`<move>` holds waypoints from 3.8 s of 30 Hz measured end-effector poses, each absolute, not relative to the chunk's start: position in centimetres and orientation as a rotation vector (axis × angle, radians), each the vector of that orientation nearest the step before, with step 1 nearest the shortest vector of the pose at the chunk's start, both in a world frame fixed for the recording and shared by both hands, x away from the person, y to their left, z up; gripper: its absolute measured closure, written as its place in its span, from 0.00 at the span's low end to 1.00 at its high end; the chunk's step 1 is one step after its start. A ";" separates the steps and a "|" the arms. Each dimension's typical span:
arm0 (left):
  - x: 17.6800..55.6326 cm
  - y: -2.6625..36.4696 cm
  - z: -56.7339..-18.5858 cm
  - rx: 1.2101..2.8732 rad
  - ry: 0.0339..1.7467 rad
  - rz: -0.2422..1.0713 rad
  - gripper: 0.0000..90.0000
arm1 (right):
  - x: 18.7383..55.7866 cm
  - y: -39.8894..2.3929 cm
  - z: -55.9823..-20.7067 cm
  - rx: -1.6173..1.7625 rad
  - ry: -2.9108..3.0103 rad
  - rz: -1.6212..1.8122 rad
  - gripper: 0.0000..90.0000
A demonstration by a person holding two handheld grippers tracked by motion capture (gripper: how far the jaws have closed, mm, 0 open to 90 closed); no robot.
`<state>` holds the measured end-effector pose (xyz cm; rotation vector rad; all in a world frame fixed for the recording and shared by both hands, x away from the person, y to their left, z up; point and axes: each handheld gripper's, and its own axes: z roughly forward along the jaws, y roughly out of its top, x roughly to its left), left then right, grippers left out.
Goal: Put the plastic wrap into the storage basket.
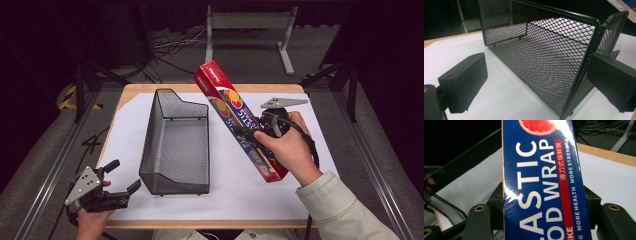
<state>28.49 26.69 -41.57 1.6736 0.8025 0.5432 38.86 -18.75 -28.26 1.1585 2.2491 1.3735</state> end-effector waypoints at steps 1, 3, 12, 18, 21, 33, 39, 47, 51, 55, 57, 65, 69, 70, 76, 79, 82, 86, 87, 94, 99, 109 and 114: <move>28.5 26.7 -41.6 1.672 0.803 0.543 0.05 | 38.9 -18.5 -28.3 1.167 2.237 1.379 0.45; 28.5 26.7 -41.6 1.669 0.804 0.542 0.05 | 38.8 -17.6 -28.4 1.184 2.199 1.381 0.45; 28.5 26.7 -41.5 1.668 0.800 0.547 0.05 | 38.6 -15.5 -28.9 1.196 2.182 1.365 0.45; 28.4 26.8 -41.5 1.667 0.802 0.549 0.05 | 39.1 -13.8 -29.2 1.261 2.194 1.377 0.44; 28.3 26.9 -41.6 1.664 0.805 0.549 0.05 | 39.2 -13.2 -29.4 1.293 2.198 1.383 0.44; 28.4 26.8 -41.5 1.656 0.795 0.546 0.05 | 40.5 -9.1 -31.3 1.448 2.272 1.434 0.44; 28.4 26.9 -41.5 1.655 0.797 0.543 0.05 | 41.1 -7.9 -32.7 1.503 2.305 1.431 0.44; 28.3 27.0 -41.5 1.654 0.798 0.550 0.05 | 41.6 -6.6 -33.8 1.544 2.346 1.382 0.44; 28.2 27.0 -41.5 1.654 0.802 0.549 0.05 | 41.8 -6.2 -34.2 1.562 2.365 1.347 0.44; 28.3 26.9 -41.5 1.654 0.801 0.548 0.05 | 42.4 -5.6 -34.5 1.587 2.402 1.265 0.44; 28.3 26.9 -41.5 1.654 0.801 0.548 0.05 | 42.5 -5.5 -34.5 1.588 2.405 1.253 0.44; 28.3 26.9 -41.5 1.656 0.800 0.547 0.05 | 42.8 -4.8 -34.7 1.628 2.429 1.143 0.43; 28.3 26.9 -41.5 1.654 0.799 0.546 0.05 | 43.4 -4.6 -35.0 1.661 2.462 1.088 0.44; 28.3 26.9 -41.5 1.653 0.800 0.545 0.05 | 43.5 -4.5 -35.1 1.662 2.474 1.073 0.44; 28.3 26.9 -41.5 1.652 0.800 0.547 0.05 | 44.0 -4.2 -35.4 1.685 2.498 1.007 0.43; 28.3 26.9 -41.5 1.651 0.799 0.546 0.05 | 44.1 -3.8 -35.4 1.694 2.516 0.919 0.43; 28.3 26.9 -41.5 1.656 0.796 0.545 0.05 | 44.3 -3.5 -35.5 1.676 2.548 0.887 0.42; 28.3 26.9 -41.5 1.653 0.795 0.548 0.05 | 44.4 -3.4 -35.6 1.675 2.578 0.865 0.40; 28.3 26.9 -41.5 1.651 0.798 0.546 0.05 | 44.5 -3.4 -35.6 1.675 2.586 0.869 0.37; 28.3 26.9 -41.4 1.656 0.795 0.547 0.05 | 44.0 -3.7 -34.9 1.604 2.592 0.955 0.27; 28.3 26.9 -41.5 1.656 0.797 0.546 0.05 | 43.6 -4.6 -34.4 1.593 2.593 1.038 0.26; 28.3 26.9 -41.4 1.655 0.800 0.550 0.05 | 42.2 -7.0 -31.5 1.324 2.543 1.307 0.25; 28.2 27.0 -41.4 1.652 0.801 0.554 0.05 | 40.8 -8.8 -29.9 1.068 2.455 1.449 0.24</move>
